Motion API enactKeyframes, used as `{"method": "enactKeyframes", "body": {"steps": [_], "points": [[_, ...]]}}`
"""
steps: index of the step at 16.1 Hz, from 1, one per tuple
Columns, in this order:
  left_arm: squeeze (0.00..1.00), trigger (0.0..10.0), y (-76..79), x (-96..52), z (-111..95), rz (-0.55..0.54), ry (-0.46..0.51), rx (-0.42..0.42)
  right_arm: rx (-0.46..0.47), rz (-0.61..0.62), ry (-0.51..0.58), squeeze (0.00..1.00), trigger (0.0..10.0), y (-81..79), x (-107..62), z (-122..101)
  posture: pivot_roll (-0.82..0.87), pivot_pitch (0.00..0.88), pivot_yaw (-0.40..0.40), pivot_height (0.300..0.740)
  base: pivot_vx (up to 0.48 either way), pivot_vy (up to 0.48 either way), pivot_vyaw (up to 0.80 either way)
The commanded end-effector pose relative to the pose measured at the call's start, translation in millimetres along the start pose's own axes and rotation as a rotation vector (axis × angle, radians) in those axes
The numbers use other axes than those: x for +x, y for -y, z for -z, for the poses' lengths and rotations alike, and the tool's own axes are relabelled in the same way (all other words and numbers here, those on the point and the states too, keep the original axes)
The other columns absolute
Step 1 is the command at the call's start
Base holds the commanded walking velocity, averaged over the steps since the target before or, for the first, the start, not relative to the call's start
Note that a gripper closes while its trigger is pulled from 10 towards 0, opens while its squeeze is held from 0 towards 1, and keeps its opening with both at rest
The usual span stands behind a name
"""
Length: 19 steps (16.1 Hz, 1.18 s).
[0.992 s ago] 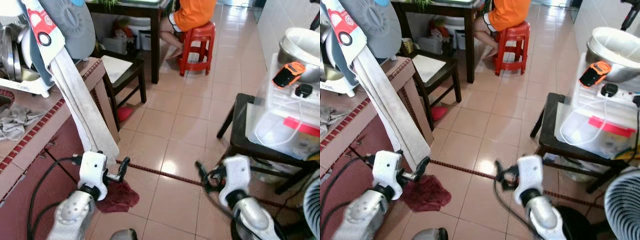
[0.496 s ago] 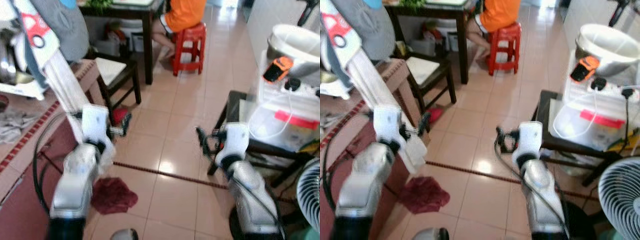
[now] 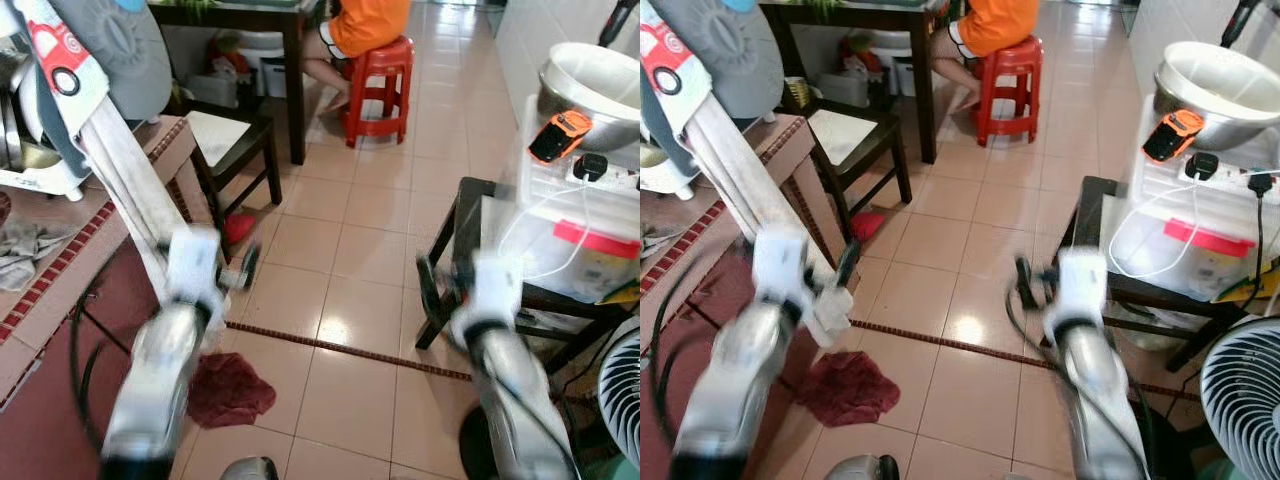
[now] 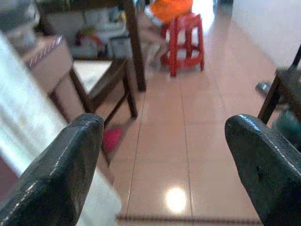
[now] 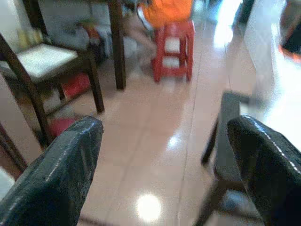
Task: Kitchen organization
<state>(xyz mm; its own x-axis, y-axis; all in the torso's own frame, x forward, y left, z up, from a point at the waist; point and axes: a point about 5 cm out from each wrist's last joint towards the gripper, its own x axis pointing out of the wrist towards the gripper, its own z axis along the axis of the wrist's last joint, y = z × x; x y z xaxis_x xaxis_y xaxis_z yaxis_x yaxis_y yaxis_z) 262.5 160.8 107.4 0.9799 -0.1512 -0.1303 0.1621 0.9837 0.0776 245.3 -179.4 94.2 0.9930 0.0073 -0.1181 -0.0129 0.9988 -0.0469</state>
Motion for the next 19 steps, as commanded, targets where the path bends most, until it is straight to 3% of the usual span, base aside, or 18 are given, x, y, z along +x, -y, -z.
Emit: {"method": "enactKeyframes", "body": {"steps": [1, 3, 7, 13, 16, 19], "points": [[0.0, 10.0, -1.3, -3.7, -5, 0.01, 0.039, 0.01, -0.018, -0.004, 0.027, 0.0, 10.0, -1.9, -2.8, -4, -0.05, 0.0, 0.053, 0.74, 0.0, 0.0, 0.0], [0.0, 10.0, 4.8, -4.8, 4, 0.042, 0.035, 0.047, -0.024, 0.001, 0.048, 0.0, 10.0, -7.2, -3.8, -9, -0.08, 0.0, 0.066, 0.74, 0.0, 0.0, 0.4], [0.0, 10.0, 10.7, 5.2, -6, 0.021, 0.033, 0.001, -0.005, -0.015, 0.072, 0.0, 10.0, -9.0, 2.4, -18, -0.08, 0.0, 0.061, 0.74, 0.0, 0.0, 0.8], [0.0, 10.0, 4.9, 8.0, -11, -0.02, 0.05, 0.002, 0.016, -0.008, 0.087, 0.0, 10.0, -4.7, 4.8, -25, -0.08, 0.0, 0.053, 0.74, 0.0, 0.0, 0.8], [0.0, 10.0, 7.1, 8.2, -15, -0.03, 0.068, -0.007, 0.019, -0.041, 0.09, 0.0, 10.0, -11.1, 9.1, -28, -0.06, 0.0, 0.037, 0.74, 0.0, 0.0, 0.8], [0.0, 10.0, 5.9, 7.9, -11, -0.05, 0.053, 0.039, 0.039, -0.074, 0.103, 0.0, 10.0, -18.8, 13.7, -30, -0.04, 0.0, 0.038, 0.74, 0.0, 0.0, 0.8]]}}
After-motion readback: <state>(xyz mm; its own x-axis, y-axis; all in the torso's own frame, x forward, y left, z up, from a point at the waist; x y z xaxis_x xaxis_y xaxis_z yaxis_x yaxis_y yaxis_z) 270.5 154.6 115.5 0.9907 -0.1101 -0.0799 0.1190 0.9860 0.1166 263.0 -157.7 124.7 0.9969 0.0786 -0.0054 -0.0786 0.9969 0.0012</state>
